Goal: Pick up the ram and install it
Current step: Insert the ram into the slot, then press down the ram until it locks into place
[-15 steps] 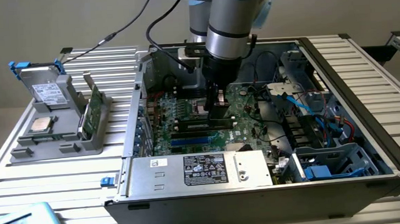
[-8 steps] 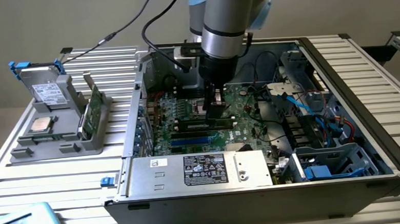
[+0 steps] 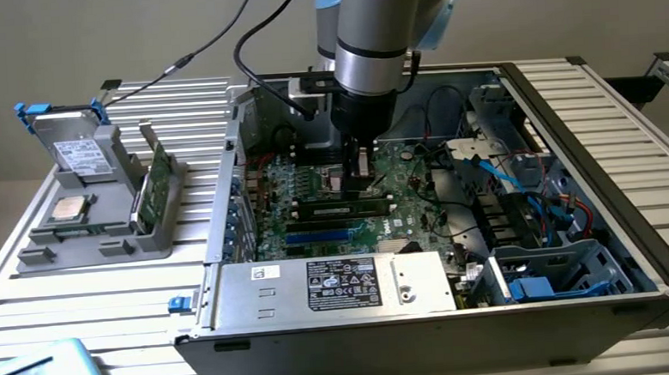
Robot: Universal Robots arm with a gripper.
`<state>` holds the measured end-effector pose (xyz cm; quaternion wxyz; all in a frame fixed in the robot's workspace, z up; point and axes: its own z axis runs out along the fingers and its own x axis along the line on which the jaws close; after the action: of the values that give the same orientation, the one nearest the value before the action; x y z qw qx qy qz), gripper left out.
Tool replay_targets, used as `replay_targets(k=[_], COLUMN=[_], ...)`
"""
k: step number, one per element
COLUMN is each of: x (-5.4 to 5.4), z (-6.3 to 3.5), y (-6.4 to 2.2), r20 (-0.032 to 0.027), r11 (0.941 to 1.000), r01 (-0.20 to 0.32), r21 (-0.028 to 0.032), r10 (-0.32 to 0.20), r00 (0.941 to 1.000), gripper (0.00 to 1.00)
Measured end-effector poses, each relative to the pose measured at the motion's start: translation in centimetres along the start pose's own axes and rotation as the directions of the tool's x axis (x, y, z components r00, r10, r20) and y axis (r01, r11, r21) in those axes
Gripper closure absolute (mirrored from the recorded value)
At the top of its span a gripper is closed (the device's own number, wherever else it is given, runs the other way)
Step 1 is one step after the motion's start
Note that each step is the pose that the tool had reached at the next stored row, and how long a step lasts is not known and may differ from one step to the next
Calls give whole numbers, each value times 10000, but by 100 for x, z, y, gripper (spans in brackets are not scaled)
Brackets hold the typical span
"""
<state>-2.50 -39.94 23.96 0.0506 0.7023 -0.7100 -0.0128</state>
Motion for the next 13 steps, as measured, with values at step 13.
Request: replay_targets(k=[13], x=[0], z=[0], y=[0], r20=[0], r11=[10000], r01=[-1], r21=[0], r10=[1], r00=[10000], gripper=[89])
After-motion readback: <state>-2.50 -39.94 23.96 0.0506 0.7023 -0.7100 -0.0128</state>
